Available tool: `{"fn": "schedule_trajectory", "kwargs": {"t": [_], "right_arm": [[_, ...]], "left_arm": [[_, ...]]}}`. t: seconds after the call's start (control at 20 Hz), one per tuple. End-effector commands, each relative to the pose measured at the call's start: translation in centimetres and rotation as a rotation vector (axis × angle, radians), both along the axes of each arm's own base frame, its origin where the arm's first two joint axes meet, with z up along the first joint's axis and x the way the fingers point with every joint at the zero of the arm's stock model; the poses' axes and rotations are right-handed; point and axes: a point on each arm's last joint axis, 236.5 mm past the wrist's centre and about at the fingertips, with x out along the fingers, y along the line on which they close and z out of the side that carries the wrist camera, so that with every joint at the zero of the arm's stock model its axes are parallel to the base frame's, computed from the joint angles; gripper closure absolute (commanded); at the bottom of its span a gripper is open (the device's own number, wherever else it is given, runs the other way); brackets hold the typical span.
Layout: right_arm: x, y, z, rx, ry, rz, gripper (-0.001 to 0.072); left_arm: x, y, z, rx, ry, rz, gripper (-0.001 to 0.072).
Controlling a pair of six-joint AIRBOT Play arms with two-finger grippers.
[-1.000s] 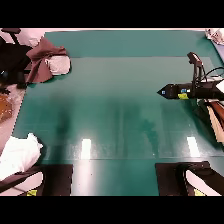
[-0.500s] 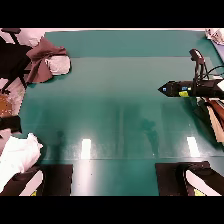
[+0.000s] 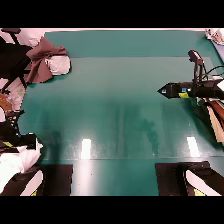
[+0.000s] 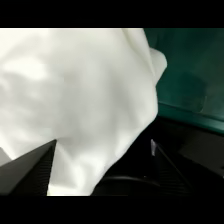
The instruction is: Fold the shirts.
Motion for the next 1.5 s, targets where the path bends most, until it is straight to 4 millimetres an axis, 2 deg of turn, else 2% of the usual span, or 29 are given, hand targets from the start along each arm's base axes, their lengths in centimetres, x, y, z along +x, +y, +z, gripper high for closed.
{"fn": "schedule_trajectory", "kwargs": {"t": [0.0,0.05,0.1,0.15,0.2,0.35,0.45,0.5,0.55,0.65,0.8,0.9,0.95,1.0,1.1,1.25,1.35,1.45], "right_arm": [[-0.7,0.3,-0.2,0.0,0.024,0.021,0.0511],[-0.9,0.3,-0.3,0.0,0.032,0.027,0.0511],[-1.0,0.4,-0.4,0.001,0.035,0.03,0.0511],[-1.0,0.4,-0.3,0.001,0.036,0.03,0.0511],[-1.0,0.4,-0.3,0.001,0.035,0.031,0.0511],[-0.7,0.4,0.6,0.0,0.017,0.035,0.0511],[-0.4,0.4,1.3,-0.001,-0.001,0.033,0.0512],[-0.2,0.3,1.4,-0.001,-0.01,0.029,0.0511],[0.0,0.3,1.5,-0.001,-0.017,0.023,0.0511],[0.7,0.0,1.7,-0.001,-0.045,-0.001,0.0512],[2.9,-0.9,2.9,-0.002,-0.134,-0.066,0.0511],[4.6,-1.7,4.2,-0.001,-0.21,-0.123,0.0511],[5.2,-2.1,4.7,0.0,-0.24,-0.146,0.0511],[5.7,-2.4,5.1,0.006,-0.258,-0.17,0.0511],[6.2,-2.8,5.6,0.01,-0.285,-0.195,0.0511],[6.3,-2.9,5.7,0.009,-0.29,-0.199,0.0511],[6.3,-2.9,5.7,0.009,-0.29,-0.199,0.0511],[6.3,-3.0,5.7,0.009,-0.288,-0.202,0.0511]], "left_arm": [[1.3,0.7,-1.5,0.023,-0.058,-0.044,-0.0008],[1.2,1.0,-1.7,0.035,-0.056,-0.048,0.0049],[1.1,1.1,-1.8,0.038,-0.053,-0.052,0.0354],[1.2,1.0,-1.9,0.03,-0.054,-0.076,0.0629],[1.3,0.8,-2.0,0.022,-0.058,-0.086,0.0674],[2.0,0.3,-1.4,-0.001,-0.082,-0.087,0.0676],[4.2,0.4,0.9,0.011,-0.17,-0.06,0.0676],[6.1,0.4,3.0,0.014,-0.247,-0.05,0.0677],[8.1,0.2,5.4,0.007,-0.339,-0.038,0.0677],[13.2,-1.3,11.8,-0.046,-0.602,-0.022,0.0677],[20.1,-5.7,23.8,-0.243,-1.071,0.005,0.0678],[22.3,-9.5,31.3,-0.453,-1.326,0.011,0.0678],[22.7,-10.9,34.0,-0.532,-1.412,0.004,0.0677],[22.9,-12.3,35.8,-0.587,-1.47,-0.006,0.0678],[23.0,-15.6,36.7,-0.661,-1.492,-0.069,0.0677],[23.7,-21.7,34.7,-0.764,-1.408,-0.186,0.0677],[25.0,-25.6,30.8,-0.81,-1.281,-0.229,0.0677],[26.3,-29.8,25.6,-0.84,-1.132,-0.252,0.0677]]}}
